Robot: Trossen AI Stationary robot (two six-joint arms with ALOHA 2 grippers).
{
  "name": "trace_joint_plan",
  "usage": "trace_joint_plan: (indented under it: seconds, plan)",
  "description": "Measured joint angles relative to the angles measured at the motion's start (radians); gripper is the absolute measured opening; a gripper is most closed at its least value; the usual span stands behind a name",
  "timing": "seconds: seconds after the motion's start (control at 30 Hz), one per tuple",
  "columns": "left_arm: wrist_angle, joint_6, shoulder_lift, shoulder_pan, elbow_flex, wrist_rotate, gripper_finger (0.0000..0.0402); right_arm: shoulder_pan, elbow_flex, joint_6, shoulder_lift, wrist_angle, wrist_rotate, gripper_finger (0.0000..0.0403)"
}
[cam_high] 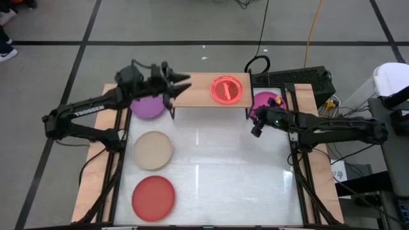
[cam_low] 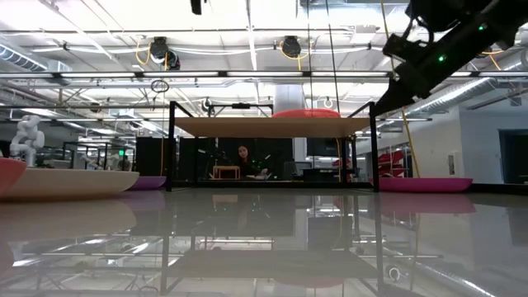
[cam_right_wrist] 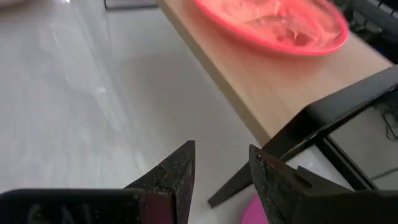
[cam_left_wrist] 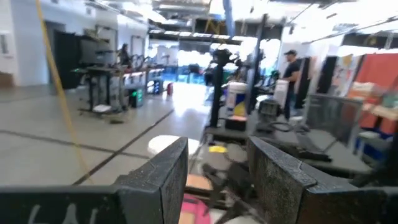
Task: Place and stack plates onto a shelf
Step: Put the large pink plate on the shelf
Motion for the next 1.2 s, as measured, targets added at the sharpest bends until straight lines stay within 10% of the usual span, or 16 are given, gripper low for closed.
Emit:
trace_joint_plan:
  seconds: [0.67,1.2]
  plan:
    - [0.333,0.046,-0.241,-0.286,-0.53,-0.295,0.017,0.036,0.265,0.166,0.267,-0.556,0.047,0.0132]
    - [0.397,0.05,-0.242,-0.289,-0.569,-0.338,0.017,-0.054,0.164,0.237,0.531,-0.517,0.13,0.0132]
